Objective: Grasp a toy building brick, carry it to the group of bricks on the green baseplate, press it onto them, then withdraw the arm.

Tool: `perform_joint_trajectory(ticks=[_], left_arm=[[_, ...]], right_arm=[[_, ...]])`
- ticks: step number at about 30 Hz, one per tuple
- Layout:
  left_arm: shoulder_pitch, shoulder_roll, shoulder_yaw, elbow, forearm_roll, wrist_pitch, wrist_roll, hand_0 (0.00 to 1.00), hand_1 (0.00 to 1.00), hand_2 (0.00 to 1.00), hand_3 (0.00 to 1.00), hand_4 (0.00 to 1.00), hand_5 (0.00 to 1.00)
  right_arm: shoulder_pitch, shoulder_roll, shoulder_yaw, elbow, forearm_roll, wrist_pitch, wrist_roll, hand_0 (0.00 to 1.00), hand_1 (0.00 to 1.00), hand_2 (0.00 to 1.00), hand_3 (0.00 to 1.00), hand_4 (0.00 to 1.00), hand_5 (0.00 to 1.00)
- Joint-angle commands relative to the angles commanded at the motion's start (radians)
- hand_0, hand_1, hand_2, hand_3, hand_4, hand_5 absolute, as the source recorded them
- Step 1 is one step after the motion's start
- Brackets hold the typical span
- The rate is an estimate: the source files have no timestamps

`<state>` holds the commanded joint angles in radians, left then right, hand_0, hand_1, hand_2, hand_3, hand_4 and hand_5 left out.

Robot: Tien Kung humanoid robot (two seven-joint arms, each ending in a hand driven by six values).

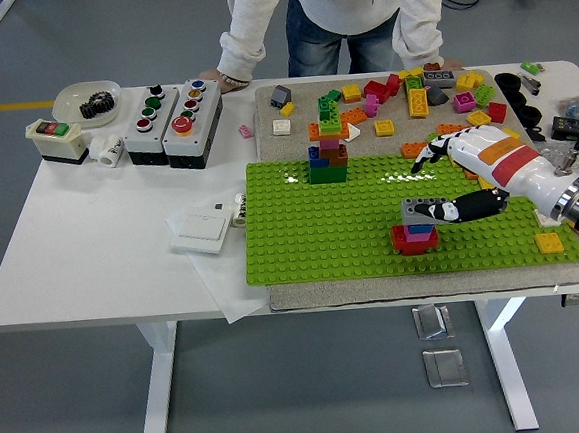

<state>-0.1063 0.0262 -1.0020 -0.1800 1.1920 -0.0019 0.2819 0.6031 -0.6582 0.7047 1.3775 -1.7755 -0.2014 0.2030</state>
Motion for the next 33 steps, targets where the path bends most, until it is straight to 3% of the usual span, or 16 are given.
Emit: perform_joint_trajectory(ticks=[12,33], left_arm=[[0.004,0.001,-0.005,0.000,0.013,-0.003,0.002,0.778,0.724,0.650,0.562,0.591,0.610],[-0.003,0.002,0.002,0.000,0.002,-0.004,0.000,0.779,0.722,0.650,0.562,0.590,0.610]], right_arm=[[-0.044,-0.032,-0.003,0.054,-0.012,0.045,-0.006,0.689,0.663,0.714,0.586,0.764,0.496],[-0.072,-0.047,-0.017,0.119,-0.016,0.033,0.001,0.688,0.662,0.706,0.563,0.741,0.506]])
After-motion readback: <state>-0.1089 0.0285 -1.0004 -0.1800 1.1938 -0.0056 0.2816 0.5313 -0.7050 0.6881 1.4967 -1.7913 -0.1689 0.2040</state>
